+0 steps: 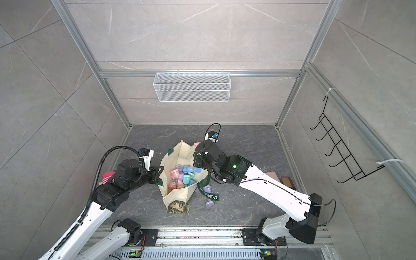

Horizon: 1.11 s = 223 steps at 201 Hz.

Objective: Put the hourglass into the canvas bag
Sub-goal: Place the hourglass in the canvas bag.

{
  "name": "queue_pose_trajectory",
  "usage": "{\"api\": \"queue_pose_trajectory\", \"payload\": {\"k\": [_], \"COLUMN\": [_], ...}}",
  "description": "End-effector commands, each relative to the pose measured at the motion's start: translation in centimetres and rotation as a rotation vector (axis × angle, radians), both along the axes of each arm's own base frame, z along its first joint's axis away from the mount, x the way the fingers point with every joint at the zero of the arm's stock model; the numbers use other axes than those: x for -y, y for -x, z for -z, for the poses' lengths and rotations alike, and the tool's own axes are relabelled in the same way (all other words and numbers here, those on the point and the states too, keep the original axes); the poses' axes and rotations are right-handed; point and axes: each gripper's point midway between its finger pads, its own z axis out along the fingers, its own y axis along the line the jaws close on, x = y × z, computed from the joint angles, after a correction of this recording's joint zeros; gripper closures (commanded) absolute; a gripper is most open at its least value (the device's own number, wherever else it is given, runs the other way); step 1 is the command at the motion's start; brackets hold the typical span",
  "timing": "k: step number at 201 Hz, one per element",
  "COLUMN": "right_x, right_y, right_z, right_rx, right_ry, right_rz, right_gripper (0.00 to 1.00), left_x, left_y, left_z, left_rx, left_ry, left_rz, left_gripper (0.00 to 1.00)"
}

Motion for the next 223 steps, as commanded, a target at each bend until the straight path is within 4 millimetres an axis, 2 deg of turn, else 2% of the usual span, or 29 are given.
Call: {"api": "queue_pose_trajectory", "payload": {"k": [1, 77, 131, 162, 201, 223], "right_x": [-1.0, -3.6, -5.8, -7.3, -9.7, -10.8], "right_y": [-0.4, -0.4, -0.6, -0.8, -0.4, -0.4], "right_z": [-1.6, -0.9, 0.8, 3.1, 7.6, 9.5], "right_rx": [0.047, 0.028, -0.008, -0.057, -0.143, -0.188], "right_ry": [-0.013, -0.022, -0.026, -0.023, -0.001, 0.008], "right_rz": [-0.011, -0.060, -0.103, -0.120, -0.152, -0.164], "right_gripper": [0.91, 0.91, 0.91, 0.91, 0.91, 0.92], "left_x": [0.7, 0.8, 0.8, 0.8, 0.7, 0.7], "left_y": [-0.8, -0.8, -0.9, -0.8, -0.7, -0.7], "left_z": [-3.1, -2.9, -3.0, -3.0, -3.0, -3.1], "left_rx": [0.111, 0.106, 0.105, 0.108, 0.110, 0.111], "left_ry": [0.054, 0.054, 0.057, 0.059, 0.056, 0.058], "left_rz": [0.018, 0.022, 0.022, 0.022, 0.019, 0.019], "left_gripper": [1.00, 1.00, 1.00, 1.00, 1.00, 1.00]}}
